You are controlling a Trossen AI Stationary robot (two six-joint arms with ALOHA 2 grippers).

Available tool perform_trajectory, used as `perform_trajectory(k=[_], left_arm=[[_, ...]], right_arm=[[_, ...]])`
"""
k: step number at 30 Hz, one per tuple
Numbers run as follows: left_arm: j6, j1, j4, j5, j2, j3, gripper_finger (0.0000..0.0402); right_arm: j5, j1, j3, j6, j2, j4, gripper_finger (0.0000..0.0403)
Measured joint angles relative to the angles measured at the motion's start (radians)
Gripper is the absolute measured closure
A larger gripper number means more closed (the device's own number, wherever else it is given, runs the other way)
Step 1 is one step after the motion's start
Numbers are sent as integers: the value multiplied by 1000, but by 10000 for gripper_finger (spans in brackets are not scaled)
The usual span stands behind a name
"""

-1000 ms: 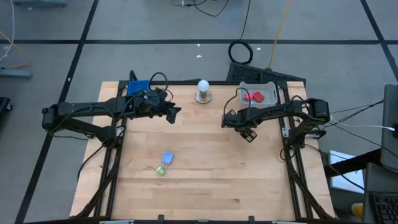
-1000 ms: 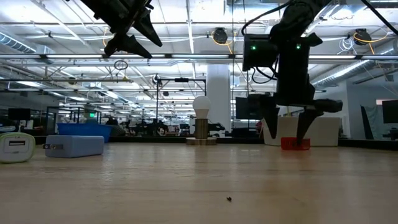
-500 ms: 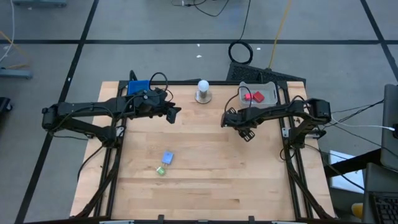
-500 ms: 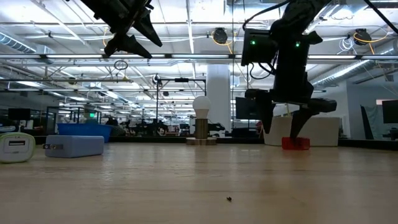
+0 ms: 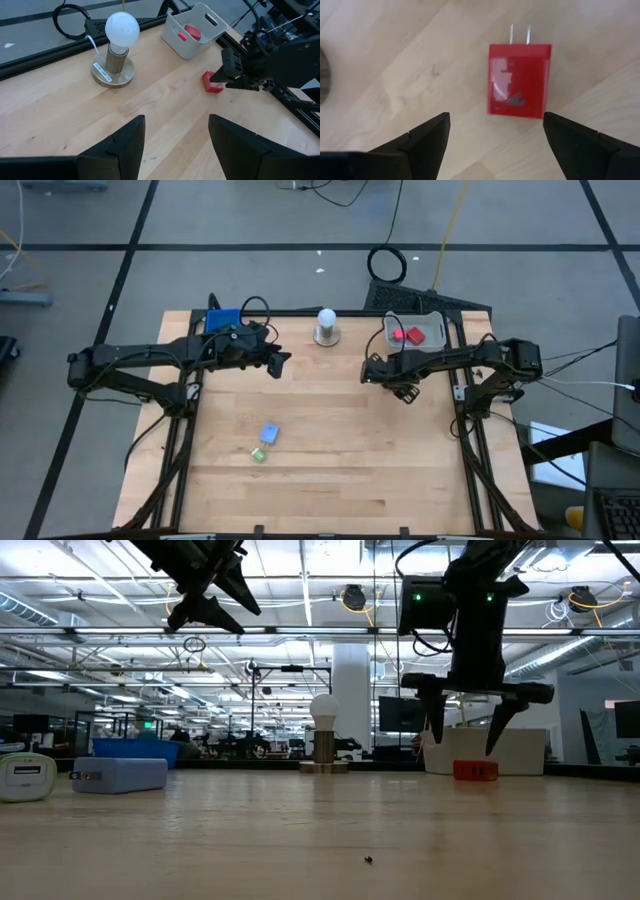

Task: Pick & Place Office items
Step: Put the red charger adapter into the gray bin

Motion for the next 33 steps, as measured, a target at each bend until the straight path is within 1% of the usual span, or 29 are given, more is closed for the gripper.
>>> perform_trajectory(k=[7,12,22,25,30,33], left_arm=[[0,0,0,0,0,0,183],[-1,0,0,0,0,0,183],[0,0,0,0,0,0,183],[0,0,0,0,0,0,183],[0,0,0,0,0,0,183],[0,0,0,0,0,0,183]], right_arm=[[-4,-2,0,-77,-5,-30,87],[-36,-22,0,-90,-6,-44,87],[-25,-66,-1,-95,-6,-103,87],[-22,-79,-28,-94,-6,-59,87],[-30,-85,-115,-76,-5,93,87],[-48,-83,-143,-50,-5,127,87]])
